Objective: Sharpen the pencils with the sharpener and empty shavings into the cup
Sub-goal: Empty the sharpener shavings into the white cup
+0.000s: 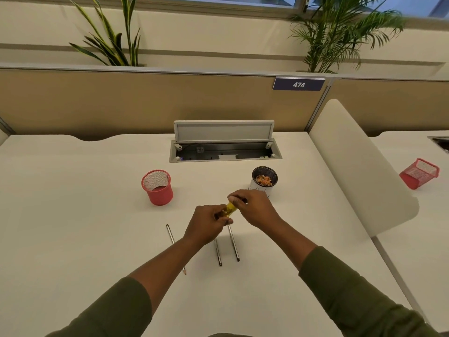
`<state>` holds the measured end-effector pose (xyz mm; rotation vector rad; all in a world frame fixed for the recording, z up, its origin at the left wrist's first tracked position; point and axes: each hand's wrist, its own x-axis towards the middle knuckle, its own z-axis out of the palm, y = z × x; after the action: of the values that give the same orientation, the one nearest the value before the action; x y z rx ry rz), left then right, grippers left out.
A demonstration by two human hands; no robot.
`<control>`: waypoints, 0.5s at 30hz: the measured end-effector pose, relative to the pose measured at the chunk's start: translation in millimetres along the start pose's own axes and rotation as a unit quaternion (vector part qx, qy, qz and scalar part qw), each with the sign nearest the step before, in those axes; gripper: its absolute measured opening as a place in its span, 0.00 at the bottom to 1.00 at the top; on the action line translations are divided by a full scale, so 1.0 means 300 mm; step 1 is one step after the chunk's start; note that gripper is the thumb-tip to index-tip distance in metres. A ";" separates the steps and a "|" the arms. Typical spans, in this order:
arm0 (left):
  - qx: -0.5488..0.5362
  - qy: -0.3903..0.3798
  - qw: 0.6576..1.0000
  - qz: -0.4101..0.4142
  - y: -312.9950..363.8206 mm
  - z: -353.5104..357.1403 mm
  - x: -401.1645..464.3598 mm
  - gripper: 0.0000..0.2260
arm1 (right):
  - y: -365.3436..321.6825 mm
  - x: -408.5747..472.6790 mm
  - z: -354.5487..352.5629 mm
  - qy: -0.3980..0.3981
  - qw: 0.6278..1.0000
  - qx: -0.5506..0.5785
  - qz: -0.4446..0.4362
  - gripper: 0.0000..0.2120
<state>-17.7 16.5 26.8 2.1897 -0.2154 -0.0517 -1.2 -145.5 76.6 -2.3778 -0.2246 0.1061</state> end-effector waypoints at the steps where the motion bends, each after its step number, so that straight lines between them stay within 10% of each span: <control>1: -0.006 0.002 1.000 -0.001 0.007 0.006 0.010 0.14 | 0.002 0.004 -0.010 -0.002 1.000 0.001 0.006 0.12; 15: -0.019 -0.066 0.998 0.012 0.185 0.092 0.264 0.08 | 0.085 0.116 -0.199 -0.002 0.998 -0.039 0.039 0.12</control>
<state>49.5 -51.1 58.9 2.1479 -0.3139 -0.1865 44.8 -197.1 102.1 -2.4657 -0.1387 0.1408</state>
